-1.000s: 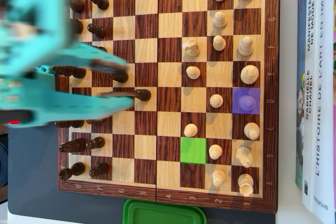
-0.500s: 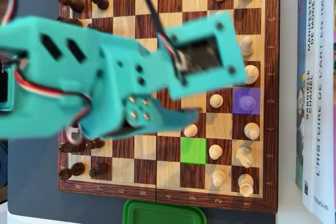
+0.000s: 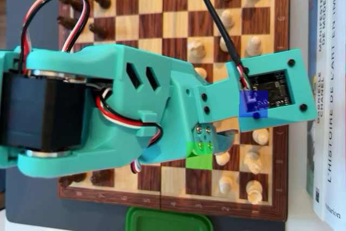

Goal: Play chess

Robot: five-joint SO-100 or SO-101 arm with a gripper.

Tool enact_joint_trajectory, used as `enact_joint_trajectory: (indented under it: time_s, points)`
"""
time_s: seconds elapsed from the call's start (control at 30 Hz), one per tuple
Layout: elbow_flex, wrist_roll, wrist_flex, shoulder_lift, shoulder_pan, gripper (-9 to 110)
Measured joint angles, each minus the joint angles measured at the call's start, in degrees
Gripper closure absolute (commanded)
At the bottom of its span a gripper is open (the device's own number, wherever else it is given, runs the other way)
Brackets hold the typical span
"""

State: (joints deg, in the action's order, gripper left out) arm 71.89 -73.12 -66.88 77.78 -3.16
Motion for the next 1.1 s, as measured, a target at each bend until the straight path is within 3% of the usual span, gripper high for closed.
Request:
enact_joint_trajectory:
  time_s: [1.1]
  points:
    - [-14.2,0.0,0.0,-15.1,2.4,87]
